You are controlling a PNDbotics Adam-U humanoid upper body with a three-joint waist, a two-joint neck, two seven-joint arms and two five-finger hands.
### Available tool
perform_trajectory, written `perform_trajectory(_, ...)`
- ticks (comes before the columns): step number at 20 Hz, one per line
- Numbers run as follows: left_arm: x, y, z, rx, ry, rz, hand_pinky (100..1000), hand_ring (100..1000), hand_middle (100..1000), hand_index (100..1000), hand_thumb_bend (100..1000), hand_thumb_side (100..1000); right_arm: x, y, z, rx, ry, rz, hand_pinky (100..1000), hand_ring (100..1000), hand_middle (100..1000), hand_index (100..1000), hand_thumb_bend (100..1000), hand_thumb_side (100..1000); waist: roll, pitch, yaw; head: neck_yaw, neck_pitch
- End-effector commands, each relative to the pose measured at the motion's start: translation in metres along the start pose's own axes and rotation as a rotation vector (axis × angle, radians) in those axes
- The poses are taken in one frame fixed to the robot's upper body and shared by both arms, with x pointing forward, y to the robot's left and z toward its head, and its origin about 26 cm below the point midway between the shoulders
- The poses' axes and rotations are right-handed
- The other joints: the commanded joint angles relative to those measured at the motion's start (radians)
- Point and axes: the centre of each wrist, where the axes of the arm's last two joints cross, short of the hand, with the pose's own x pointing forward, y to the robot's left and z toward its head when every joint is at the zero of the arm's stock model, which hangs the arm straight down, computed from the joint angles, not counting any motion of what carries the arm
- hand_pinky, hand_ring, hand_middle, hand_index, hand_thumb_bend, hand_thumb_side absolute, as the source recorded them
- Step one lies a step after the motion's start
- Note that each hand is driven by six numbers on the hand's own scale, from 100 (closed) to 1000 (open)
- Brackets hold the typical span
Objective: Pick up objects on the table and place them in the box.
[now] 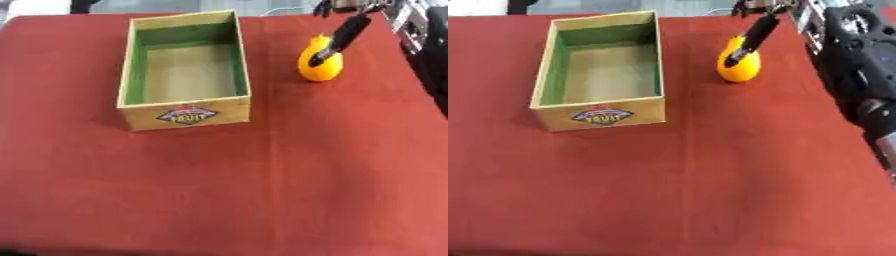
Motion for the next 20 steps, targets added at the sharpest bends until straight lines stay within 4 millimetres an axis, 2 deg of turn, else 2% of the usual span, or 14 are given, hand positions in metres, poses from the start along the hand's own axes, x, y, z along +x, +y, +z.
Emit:
perform_trajectory(1, 0.006, 0.001, -0.006, -0.003, -0.032, 0.006, 557, 568, 622, 757, 108, 865, -0.015, -0.006, 0.009, -0.011, 0.044, 0.006, 913, 955, 889, 1000, 701, 642, 0.001, -0.018, 0.0, -0.003, -0.009)
perform_trajectory(14, 0.006, 0.001, -0.006, -0.002, -0.03, 0.011, 556, 569, 622, 757, 106, 866, -0.019, 0.022, -0.008, 0.035, 0.077, 0.019, 898, 942, 868, 1000, 685, 656, 0.005, -0.011, 0.004, -0.009, -0.012)
perform_trajectory(20, 0.007, 0.0, -0.006, -0.003, -0.03, 0.013, 556, 569, 622, 756, 105, 866, -0.017, 0.027, -0.011, 0.011, 0.079, 0.022, 878, 924, 834, 1000, 661, 651, 0.006, -0.009, 0.004, -0.01, -0.012)
